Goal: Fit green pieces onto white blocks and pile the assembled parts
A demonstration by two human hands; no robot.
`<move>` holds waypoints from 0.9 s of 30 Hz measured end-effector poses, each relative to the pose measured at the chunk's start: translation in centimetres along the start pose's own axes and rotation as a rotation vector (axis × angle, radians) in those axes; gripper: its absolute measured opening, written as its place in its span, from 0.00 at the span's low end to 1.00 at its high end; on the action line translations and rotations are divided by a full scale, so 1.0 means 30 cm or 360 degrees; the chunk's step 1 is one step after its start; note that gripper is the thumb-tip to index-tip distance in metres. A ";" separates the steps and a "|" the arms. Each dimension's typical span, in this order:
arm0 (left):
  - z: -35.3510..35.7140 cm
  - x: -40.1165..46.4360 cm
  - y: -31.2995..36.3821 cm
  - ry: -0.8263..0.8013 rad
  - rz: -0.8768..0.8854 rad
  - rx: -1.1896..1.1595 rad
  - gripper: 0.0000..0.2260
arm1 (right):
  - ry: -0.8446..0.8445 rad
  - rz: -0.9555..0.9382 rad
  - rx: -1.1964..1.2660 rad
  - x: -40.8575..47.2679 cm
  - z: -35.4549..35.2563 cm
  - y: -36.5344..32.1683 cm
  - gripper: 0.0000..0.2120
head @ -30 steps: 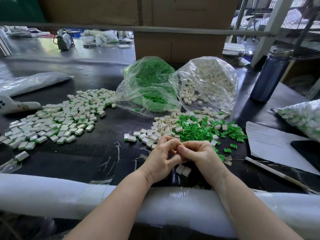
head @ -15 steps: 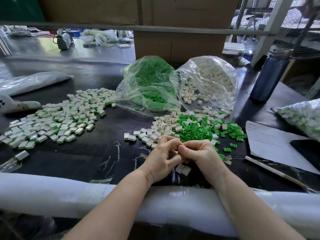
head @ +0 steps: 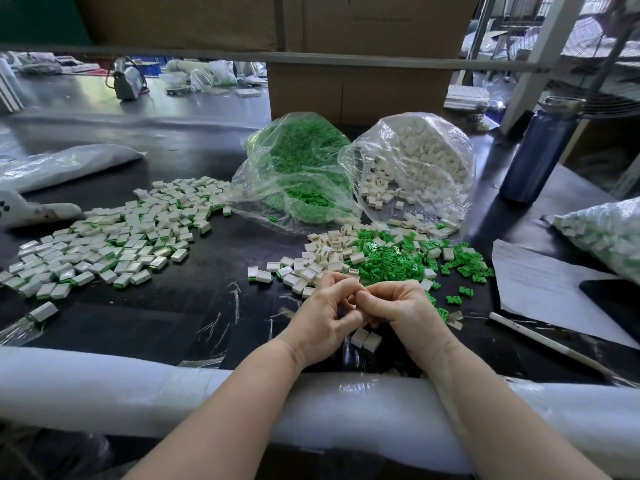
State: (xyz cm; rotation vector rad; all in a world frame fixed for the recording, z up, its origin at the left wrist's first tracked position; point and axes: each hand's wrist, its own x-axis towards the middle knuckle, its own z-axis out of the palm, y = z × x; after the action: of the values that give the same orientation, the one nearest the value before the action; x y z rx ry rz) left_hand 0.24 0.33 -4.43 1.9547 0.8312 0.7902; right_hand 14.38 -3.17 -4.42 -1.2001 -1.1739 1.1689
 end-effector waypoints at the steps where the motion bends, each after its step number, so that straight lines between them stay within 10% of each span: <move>1: -0.001 -0.001 0.000 0.0001 0.0000 -0.0005 0.07 | -0.0003 -0.0003 0.0010 0.000 0.000 0.000 0.05; 27: -0.007 -0.001 0.007 0.0011 -0.0027 -0.0096 0.08 | -0.0044 0.0002 0.0069 -0.004 0.011 -0.009 0.11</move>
State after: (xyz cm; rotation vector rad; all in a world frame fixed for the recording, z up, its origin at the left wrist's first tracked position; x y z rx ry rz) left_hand 0.10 0.31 -4.17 1.8903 0.8178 0.8032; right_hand 14.04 -3.27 -4.14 -1.1557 -1.1628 1.2091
